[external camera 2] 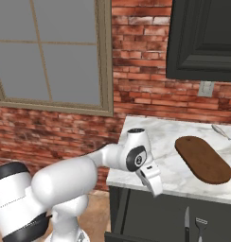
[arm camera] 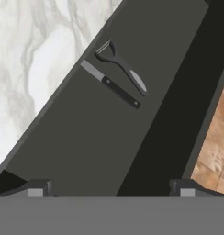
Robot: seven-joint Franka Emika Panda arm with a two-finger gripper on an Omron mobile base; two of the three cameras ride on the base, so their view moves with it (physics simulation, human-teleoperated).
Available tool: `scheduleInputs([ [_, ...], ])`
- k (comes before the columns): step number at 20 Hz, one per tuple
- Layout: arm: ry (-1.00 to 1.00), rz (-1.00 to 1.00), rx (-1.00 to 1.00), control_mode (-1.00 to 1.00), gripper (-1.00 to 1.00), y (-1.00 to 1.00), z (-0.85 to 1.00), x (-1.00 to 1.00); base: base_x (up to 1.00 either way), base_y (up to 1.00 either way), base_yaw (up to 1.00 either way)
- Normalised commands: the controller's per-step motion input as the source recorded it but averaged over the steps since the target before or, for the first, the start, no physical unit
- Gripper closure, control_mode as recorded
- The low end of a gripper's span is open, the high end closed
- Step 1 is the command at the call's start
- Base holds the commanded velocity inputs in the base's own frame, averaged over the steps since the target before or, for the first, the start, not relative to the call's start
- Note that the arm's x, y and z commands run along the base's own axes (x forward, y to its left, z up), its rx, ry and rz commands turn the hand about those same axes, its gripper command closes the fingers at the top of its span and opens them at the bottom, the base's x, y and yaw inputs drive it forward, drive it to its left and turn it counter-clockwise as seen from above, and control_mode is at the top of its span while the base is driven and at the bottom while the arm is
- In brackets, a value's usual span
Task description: Open the drawer on the right and place the cutting tools on the cutting board.
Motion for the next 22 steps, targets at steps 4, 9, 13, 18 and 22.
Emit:
scheduleInputs([
  [4,0.00,0.01,0.00,-1.00,-1.00,0.04,0.03,0.14,0.00,0.00,0.00],
  [9,-0.01,0.00,0.00,-1.00,-1.00,0.00,0.01,0.12,0.00,0.00,0.00],
  [13,-0.03,0.04,0.00,-1.00,-1.00,0.00,0.00,0.03,0.00,0.00,0.00],
  [18,-0.01,0.12,0.00,-1.00,-1.00,0.00,0.00,0.00,0.00,0.00,0.00],
  [22,0.00,0.16,0.00,-1.00,-1.00,-0.01,0.00,0.00,0.00,0.00,0.00],
])
